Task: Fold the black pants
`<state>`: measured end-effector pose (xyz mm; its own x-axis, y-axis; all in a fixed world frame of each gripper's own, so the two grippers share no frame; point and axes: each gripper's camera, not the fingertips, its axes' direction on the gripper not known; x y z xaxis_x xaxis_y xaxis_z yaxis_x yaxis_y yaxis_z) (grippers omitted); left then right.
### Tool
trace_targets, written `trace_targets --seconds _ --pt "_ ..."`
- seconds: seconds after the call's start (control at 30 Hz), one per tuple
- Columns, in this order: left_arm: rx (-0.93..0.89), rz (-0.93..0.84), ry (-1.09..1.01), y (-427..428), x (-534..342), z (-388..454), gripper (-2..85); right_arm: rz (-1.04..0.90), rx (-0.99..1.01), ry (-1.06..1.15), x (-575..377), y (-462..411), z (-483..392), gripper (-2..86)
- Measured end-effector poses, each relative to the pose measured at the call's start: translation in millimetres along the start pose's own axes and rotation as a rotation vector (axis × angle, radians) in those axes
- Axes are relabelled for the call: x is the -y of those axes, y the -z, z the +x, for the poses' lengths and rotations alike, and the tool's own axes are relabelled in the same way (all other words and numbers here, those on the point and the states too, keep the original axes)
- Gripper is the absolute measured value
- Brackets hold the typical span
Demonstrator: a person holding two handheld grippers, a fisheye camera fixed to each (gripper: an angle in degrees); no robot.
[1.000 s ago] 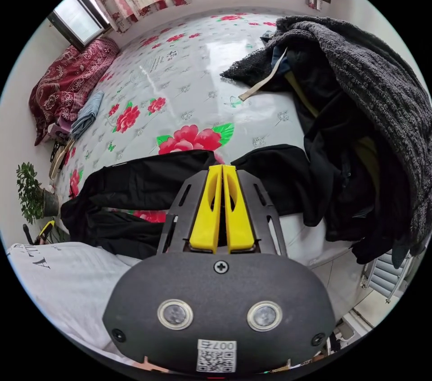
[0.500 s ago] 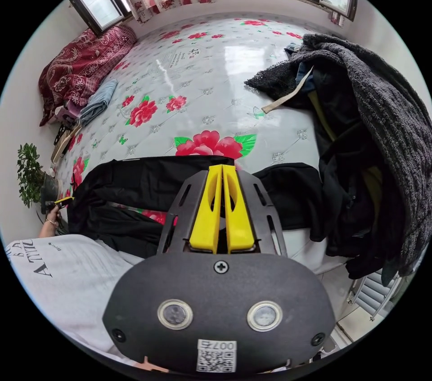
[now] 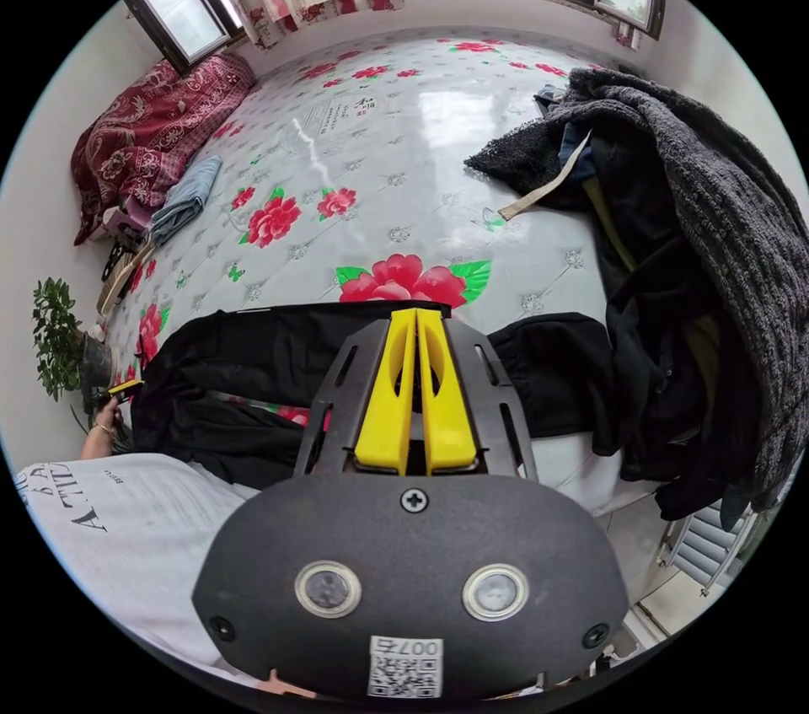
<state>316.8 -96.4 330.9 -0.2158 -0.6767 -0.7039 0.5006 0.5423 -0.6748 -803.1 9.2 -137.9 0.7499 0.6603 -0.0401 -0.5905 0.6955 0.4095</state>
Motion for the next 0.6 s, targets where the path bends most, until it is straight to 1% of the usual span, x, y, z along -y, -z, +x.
trace_targets --seconds 0.23,0.6 --pt "0.024 -0.001 0.008 7.2 -2.2 6.9 5.4 0.048 0.037 -0.042 -3.6 5.7 5.6 -0.2" --pt "0.060 0.005 0.019 19.9 -19.6 14.6 4.5 0.066 0.050 -0.063 -2.2 1.3 12.1 -0.1"
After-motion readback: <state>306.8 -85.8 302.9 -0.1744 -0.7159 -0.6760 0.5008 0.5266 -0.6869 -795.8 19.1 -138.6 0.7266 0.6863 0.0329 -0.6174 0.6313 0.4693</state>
